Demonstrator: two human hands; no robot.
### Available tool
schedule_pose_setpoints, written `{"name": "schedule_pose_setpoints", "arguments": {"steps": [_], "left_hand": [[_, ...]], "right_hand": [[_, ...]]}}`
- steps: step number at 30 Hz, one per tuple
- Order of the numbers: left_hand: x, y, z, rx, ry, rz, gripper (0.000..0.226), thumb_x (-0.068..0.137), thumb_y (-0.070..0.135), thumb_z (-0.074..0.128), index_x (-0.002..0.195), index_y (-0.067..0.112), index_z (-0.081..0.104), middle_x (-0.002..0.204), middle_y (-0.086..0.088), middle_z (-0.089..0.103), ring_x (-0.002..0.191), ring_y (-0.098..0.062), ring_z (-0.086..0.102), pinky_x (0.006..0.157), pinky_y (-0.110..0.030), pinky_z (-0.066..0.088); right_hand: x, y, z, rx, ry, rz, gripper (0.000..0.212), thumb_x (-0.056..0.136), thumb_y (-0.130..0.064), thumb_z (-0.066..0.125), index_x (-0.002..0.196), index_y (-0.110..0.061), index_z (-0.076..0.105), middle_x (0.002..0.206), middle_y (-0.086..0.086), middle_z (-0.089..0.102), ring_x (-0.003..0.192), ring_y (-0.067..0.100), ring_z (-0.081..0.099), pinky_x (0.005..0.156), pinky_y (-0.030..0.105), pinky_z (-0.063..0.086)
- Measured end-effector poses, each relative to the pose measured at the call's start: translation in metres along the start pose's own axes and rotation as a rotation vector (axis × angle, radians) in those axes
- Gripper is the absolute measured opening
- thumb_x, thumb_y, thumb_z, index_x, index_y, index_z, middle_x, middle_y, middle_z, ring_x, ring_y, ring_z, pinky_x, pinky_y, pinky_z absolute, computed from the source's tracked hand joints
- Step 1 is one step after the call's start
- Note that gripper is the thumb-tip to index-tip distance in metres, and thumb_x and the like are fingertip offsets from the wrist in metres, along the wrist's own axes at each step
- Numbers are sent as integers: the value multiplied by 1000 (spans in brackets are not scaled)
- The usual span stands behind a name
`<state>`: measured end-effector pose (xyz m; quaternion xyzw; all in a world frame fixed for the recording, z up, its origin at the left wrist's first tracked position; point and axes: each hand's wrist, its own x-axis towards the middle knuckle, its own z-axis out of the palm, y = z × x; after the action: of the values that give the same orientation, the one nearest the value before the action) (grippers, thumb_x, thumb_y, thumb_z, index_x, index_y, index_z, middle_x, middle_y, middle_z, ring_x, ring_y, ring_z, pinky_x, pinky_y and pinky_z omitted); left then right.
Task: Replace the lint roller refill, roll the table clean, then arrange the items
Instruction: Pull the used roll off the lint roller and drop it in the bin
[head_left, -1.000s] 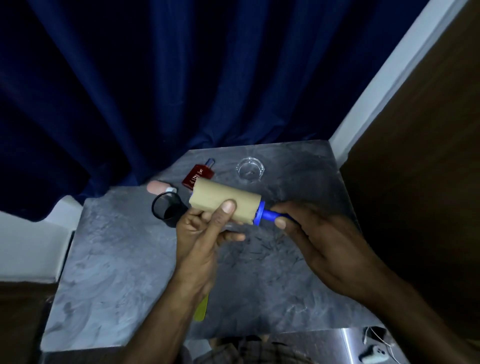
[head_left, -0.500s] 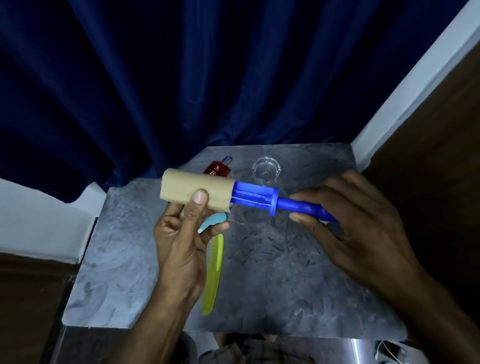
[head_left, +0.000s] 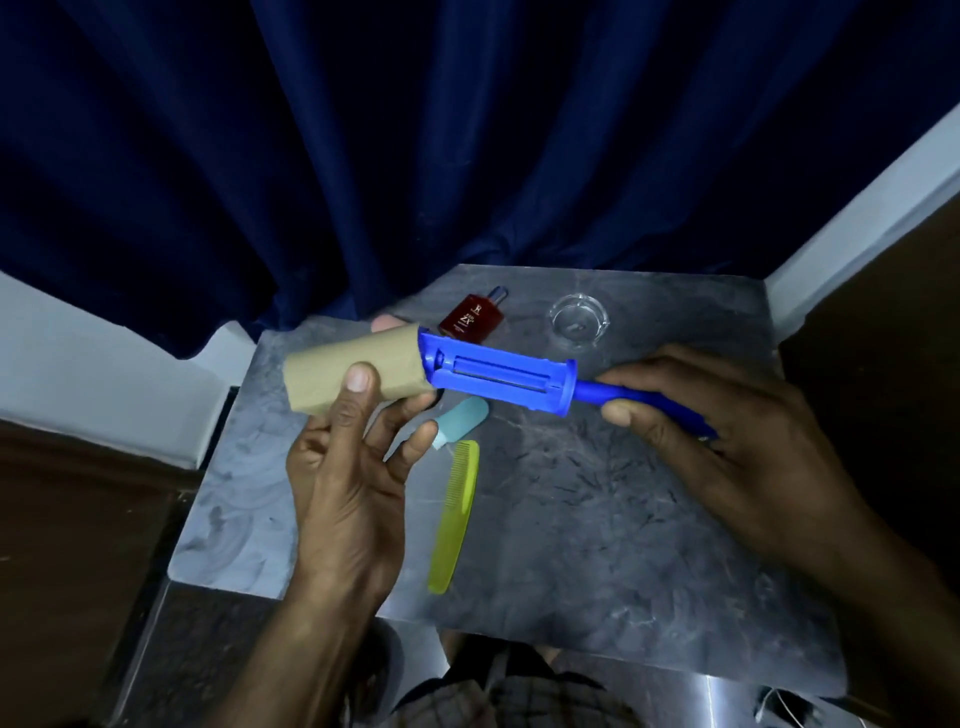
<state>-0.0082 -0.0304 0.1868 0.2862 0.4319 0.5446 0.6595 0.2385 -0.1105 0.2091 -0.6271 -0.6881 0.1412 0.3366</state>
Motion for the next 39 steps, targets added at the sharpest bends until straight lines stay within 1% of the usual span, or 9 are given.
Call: {"name": "schedule_pose_setpoints", "arguments": {"steps": [5, 10, 16, 20, 26, 29, 31, 36, 39], "left_hand": [[-1, 12, -32, -16, 106, 19, 30, 94, 41, 74, 120, 24, 72, 113, 1, 80, 96, -15, 80, 71, -23, 62], [-2, 34, -57, -75, 148, 52, 30, 90, 43, 72, 116, 27, 73, 114, 2, 80, 99, -14, 80, 72, -20, 62], [-6, 66, -99, -137, 200, 124, 26, 92, 40, 74, 113, 26, 74, 110, 3, 80, 97, -15, 81, 71, -20, 62], [-13, 81, -135, -140, 274, 188, 57, 68, 51, 92, 114, 21, 75, 111, -3, 80, 96, -20, 81, 68, -22, 62], [-30, 92, -207, -224, 455, 227, 32, 88, 34, 73, 117, 20, 72, 110, -6, 79, 89, -17, 81, 66, -24, 62], [-43, 95, -244, -252, 554, 260, 28, 84, 36, 73, 109, 22, 73, 98, 0, 80, 83, -12, 79, 62, -22, 61], [-54, 95, -270, -265, 605, 293, 18, 87, 35, 72, 101, 24, 73, 91, 3, 80, 81, -9, 78, 62, -22, 61], [-80, 87, -330, -336, 796, 338, 24, 86, 34, 74, 107, 23, 71, 100, -2, 74, 87, -12, 71, 62, -22, 61], [-90, 73, -360, -372, 911, 358, 17, 89, 28, 71, 104, 20, 73, 98, -7, 70, 85, -13, 69, 63, -24, 62]], "right_hand": [[16, -19, 18, 63, -27, -12, 20, 97, -32, 67, 111, -21, 76, 96, -11, 68, 92, 11, 67, 81, 27, 51], [29, -44, 45, 120, -81, -14, 17, 103, -32, 61, 111, -23, 73, 97, -13, 67, 96, 12, 67, 82, 27, 51], [45, -77, 79, 301, -124, -13, 20, 106, -34, 51, 107, -27, 70, 86, -5, 67, 75, 10, 65, 67, 14, 45], [58, -109, 109, 352, -163, -54, 16, 102, -38, 60, 112, -32, 71, 103, -4, 71, 94, 16, 69, 77, 28, 53], [85, -154, 153, 298, -221, -195, 19, 89, -25, 81, 104, -33, 73, 101, -8, 70, 96, 17, 68, 81, 24, 51], [96, -179, 179, 283, -298, -278, 15, 89, -32, 79, 103, -30, 73, 99, -12, 68, 96, 15, 66, 94, 36, 52], [104, -195, 199, 247, -345, -348, 17, 89, -38, 74, 102, -28, 74, 98, -15, 67, 95, 15, 65, 91, 40, 50], [113, -238, 257, 241, -480, -505, 19, 87, -33, 76, 102, -21, 75, 96, -14, 67, 92, 15, 63, 86, 21, 45], [114, -260, 296, 237, -566, -609, 19, 87, -30, 77, 103, -19, 75, 97, -11, 68, 93, 19, 65, 83, 28, 49]]}}
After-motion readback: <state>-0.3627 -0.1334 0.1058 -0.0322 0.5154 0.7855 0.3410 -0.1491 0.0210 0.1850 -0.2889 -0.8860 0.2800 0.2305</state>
